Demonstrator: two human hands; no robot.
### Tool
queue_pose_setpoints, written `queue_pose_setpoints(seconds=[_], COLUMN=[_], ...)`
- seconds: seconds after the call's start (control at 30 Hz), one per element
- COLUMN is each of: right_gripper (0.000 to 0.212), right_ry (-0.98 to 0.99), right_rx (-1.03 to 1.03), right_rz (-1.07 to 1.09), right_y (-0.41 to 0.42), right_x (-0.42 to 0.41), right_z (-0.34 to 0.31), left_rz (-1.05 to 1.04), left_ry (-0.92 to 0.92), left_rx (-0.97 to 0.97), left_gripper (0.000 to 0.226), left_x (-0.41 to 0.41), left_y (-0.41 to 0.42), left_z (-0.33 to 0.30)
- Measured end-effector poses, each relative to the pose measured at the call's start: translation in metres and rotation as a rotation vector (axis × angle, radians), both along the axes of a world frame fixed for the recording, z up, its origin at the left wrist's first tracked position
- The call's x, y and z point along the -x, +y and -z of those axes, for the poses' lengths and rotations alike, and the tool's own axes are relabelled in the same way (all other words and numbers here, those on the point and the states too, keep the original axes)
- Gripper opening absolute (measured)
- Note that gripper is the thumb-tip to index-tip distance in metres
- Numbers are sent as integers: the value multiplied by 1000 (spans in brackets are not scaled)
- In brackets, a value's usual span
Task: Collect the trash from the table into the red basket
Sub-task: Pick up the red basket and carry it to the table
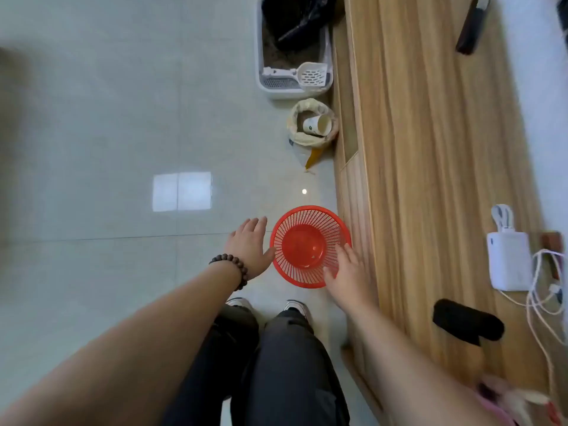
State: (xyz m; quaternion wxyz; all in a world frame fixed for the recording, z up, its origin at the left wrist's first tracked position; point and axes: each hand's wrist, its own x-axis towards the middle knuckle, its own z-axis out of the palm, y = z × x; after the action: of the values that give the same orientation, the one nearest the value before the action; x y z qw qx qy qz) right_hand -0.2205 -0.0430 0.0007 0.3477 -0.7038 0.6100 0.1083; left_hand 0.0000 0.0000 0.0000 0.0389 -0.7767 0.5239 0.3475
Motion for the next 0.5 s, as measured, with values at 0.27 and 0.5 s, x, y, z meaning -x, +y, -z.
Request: queue_pose_setpoints(seconds=[0.27, 0.5], right_gripper=[67, 68], right_ry=[43, 37], right_rx=[13, 50], right_rz=[99, 105], right_y=[1, -7], right_x=[14, 10], right_z=[122, 154], left_rz=[-94, -327], left_ry=[43, 107], left_rx=[-54, -38], left_gripper=[72, 25], left_x=[27, 28], left_y=[-27, -47], left_z=[134, 175])
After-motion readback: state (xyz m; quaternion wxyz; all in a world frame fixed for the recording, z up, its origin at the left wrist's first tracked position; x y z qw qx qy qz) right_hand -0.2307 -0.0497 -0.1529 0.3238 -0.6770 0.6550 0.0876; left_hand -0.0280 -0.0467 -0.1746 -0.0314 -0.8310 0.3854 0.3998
